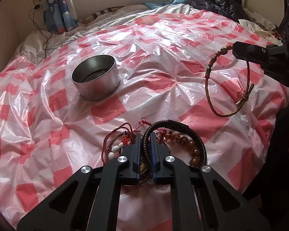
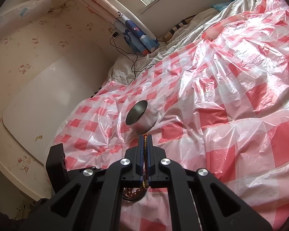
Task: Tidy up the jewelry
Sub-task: 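Drop the black coiled bracelet into the tin with left gripper while right carries braided bracelet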
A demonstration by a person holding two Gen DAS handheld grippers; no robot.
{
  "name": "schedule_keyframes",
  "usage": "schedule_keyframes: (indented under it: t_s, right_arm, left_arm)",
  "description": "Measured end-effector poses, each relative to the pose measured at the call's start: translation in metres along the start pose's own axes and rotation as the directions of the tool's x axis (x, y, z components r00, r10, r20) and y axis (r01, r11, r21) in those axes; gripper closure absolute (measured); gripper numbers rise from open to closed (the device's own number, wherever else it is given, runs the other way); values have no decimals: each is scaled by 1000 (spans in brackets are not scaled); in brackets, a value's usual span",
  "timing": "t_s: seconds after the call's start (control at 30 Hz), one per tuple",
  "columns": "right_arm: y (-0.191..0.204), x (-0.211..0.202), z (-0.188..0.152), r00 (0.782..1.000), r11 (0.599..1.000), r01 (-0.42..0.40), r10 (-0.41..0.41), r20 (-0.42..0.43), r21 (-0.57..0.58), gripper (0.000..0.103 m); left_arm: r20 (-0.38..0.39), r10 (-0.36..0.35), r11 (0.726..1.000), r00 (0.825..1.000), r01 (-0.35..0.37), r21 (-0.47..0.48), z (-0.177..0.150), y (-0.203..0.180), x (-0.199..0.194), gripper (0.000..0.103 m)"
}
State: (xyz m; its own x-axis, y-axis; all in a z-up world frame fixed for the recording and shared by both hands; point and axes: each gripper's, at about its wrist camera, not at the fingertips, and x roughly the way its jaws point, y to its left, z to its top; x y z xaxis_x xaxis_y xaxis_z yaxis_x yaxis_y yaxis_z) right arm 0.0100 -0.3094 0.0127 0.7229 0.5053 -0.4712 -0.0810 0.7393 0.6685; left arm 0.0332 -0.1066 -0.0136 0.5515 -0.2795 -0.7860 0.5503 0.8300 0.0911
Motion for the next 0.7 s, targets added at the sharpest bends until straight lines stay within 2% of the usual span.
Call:
schedule_keyframes:
  t_s: [0.17,0.37,0.53,0.7]
  right_arm:
    - [1,0,0,1000,1000,-2,2,-1,-1,98]
    - [12,3,-2,1000,999,-17,17,-7,-27,98]
    - [15,9,-3,1000,999,-26,25,-19,-36,98]
    - [17,19,3,999,999,-26,25,-28,-44,98]
  left_arm:
    - [7,-40,997,999,41,-64,1,16,-13,95]
    - [68,-109,975,992,120,-185,10,50,-33,95]
    - [108,-89,967,990,112,-227,29,76,-31,95]
    - [119,-75,962,990,103,-255,55,99,-9,95]
